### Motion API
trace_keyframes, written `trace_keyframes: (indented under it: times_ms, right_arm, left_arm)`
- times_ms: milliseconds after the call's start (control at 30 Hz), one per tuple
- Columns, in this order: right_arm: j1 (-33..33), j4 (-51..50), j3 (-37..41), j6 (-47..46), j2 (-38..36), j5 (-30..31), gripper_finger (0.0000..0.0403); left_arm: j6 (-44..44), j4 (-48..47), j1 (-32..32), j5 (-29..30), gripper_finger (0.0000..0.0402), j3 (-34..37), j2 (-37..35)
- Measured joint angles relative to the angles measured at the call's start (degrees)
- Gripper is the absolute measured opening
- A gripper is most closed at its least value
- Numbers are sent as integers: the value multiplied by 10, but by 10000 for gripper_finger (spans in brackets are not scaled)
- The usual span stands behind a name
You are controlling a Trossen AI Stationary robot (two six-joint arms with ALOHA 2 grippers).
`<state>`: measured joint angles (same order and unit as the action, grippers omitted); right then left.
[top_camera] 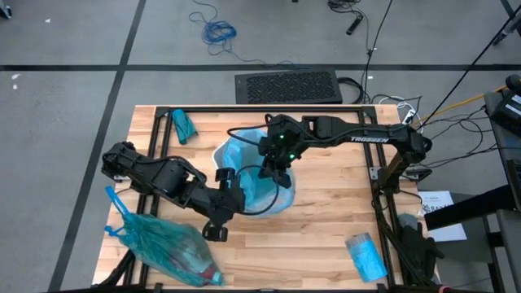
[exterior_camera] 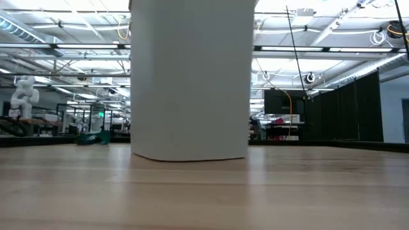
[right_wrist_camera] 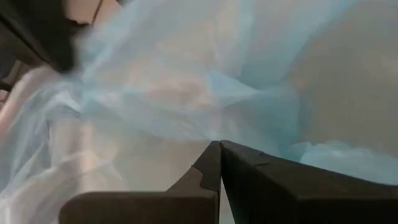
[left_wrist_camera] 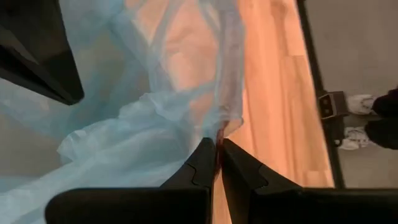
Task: Place trash/remove bag and relplace
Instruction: Insert the new blue trash bag into the white trash bin
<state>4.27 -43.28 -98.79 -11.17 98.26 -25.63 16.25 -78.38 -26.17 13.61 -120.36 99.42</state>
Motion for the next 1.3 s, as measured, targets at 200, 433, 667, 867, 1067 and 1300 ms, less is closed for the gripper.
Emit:
trace_keyframes:
  times_ms: [200, 433, 667, 867, 1067, 1300]
  right_arm:
    - [2, -4, 2, -2, 2, 0, 0]
    - [1, -3, 2, -2, 1, 0, 0]
    - [0, -3, 2, -3, 1, 0, 0]
    - [-3, -2, 2, -4, 1, 2, 0]
    - [-3, -2, 2, -15, 1, 18, 0]
    - [-3, -2, 1, -16, 1, 18, 0]
  left_arm:
    - [40, -14, -13, 10, 42, -1, -25]
    - [70, -24, -25, 86, 69, -2, -60]
    - [85, -115, -4, 165, 70, -2, -62]
    - [75, -100, 47, 185, 70, 2, -65]
    - [174, -110, 112, 96, 70, 3, -75]
    - [245, -117, 150, 60, 77, 2, -153]
